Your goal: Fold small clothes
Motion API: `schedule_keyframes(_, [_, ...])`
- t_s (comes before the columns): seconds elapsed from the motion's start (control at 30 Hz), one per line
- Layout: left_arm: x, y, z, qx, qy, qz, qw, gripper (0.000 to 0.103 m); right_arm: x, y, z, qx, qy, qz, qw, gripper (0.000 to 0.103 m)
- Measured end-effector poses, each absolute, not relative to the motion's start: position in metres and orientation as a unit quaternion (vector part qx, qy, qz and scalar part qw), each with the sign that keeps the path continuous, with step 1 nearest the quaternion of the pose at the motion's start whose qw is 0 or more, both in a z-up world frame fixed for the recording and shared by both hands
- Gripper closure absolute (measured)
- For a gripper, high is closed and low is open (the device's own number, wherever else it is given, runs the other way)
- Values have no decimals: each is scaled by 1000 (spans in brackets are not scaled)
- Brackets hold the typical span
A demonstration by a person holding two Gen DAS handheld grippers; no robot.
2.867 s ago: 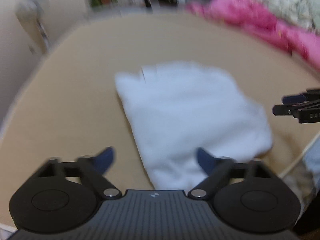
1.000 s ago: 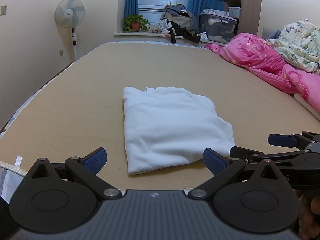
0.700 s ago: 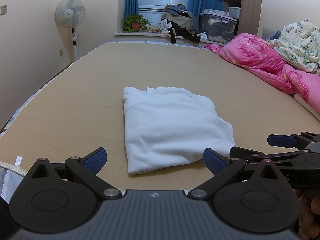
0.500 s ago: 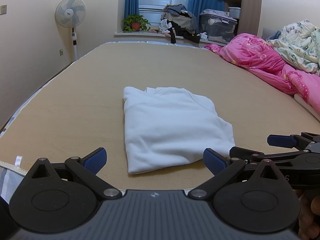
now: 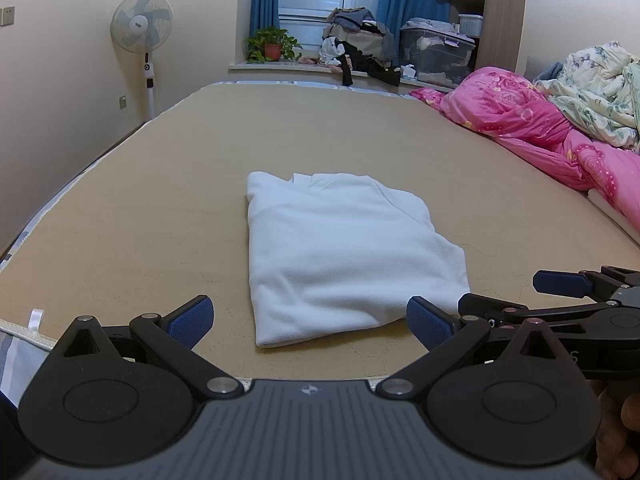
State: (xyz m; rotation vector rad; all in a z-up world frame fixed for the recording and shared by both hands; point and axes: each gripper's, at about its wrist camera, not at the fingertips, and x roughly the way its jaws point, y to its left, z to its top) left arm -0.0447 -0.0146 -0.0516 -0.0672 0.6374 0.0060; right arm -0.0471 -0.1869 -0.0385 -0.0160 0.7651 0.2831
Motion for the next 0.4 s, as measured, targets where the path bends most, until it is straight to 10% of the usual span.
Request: schedule_keyframes(0.4, [-46, -18, -52, -33, 311, 4, 950, 0, -48, -186, -38, -7, 372, 138, 918, 12])
